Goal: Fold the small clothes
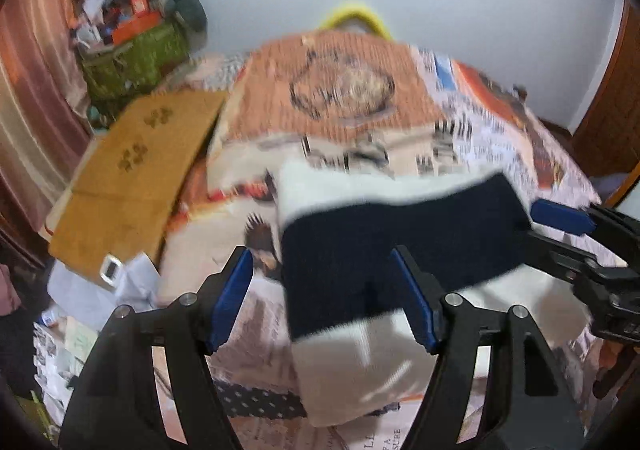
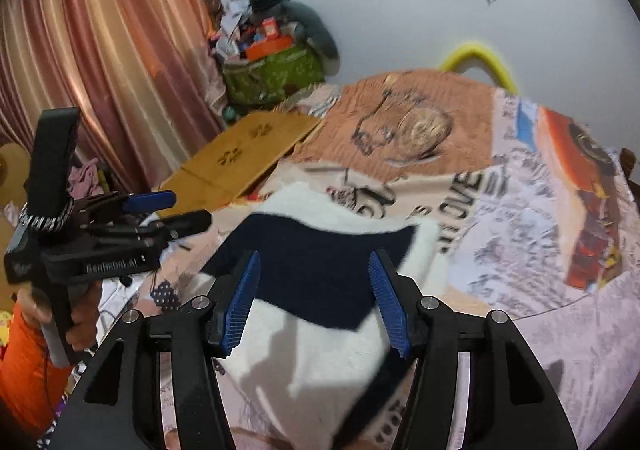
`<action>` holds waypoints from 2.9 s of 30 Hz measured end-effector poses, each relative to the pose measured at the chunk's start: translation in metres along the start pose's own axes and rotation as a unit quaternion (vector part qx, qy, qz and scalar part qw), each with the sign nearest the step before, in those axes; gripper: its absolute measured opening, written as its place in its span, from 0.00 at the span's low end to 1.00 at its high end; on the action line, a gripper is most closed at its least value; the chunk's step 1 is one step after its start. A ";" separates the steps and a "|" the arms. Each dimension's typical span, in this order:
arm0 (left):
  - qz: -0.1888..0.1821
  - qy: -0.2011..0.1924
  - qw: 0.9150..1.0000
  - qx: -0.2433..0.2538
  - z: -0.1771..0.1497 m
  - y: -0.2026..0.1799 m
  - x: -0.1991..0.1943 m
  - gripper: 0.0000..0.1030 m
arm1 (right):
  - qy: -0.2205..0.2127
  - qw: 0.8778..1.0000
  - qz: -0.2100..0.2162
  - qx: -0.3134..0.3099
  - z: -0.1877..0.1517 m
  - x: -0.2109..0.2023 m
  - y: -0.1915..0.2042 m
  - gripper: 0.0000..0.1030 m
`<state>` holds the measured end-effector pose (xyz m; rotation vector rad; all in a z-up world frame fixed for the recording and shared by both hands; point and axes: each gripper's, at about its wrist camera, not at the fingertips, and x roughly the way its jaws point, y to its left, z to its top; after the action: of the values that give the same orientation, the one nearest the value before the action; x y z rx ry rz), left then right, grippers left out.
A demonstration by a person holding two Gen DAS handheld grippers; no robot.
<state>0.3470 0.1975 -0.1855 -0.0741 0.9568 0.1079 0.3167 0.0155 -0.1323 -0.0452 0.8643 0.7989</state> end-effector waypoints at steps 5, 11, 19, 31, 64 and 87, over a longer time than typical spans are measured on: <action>0.026 0.033 0.999 0.023 -0.036 -0.010 0.038 0.76 | 0.065 0.997 -0.027 -0.012 -0.027 0.037 -0.013 0.42; 0.029 0.020 0.999 0.013 -0.048 -0.011 0.033 0.78 | 0.057 0.997 -0.030 -0.033 -0.044 0.021 -0.014 0.36; 0.048 0.011 0.998 0.027 -0.057 -0.020 0.008 0.78 | 0.051 0.997 -0.042 -0.027 -0.055 -0.001 -0.011 0.39; 0.033 -0.097 0.994 -0.021 -0.049 -0.014 -0.113 0.78 | -0.054 0.998 -0.045 -0.004 -0.040 -0.106 0.007 0.39; 0.014 -0.377 0.926 0.008 -0.144 -0.086 -0.359 1.00 | -0.318 0.942 -0.091 -0.060 -0.075 -0.279 0.111 1.00; -0.002 -0.364 0.932 0.002 -0.140 -0.090 -0.348 1.00 | -0.308 0.944 -0.104 -0.055 -0.088 -0.281 0.110 1.00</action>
<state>0.0459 0.0722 0.0204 -0.0268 0.2136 0.1182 0.0796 -0.1069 0.0345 0.0160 0.2155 0.6069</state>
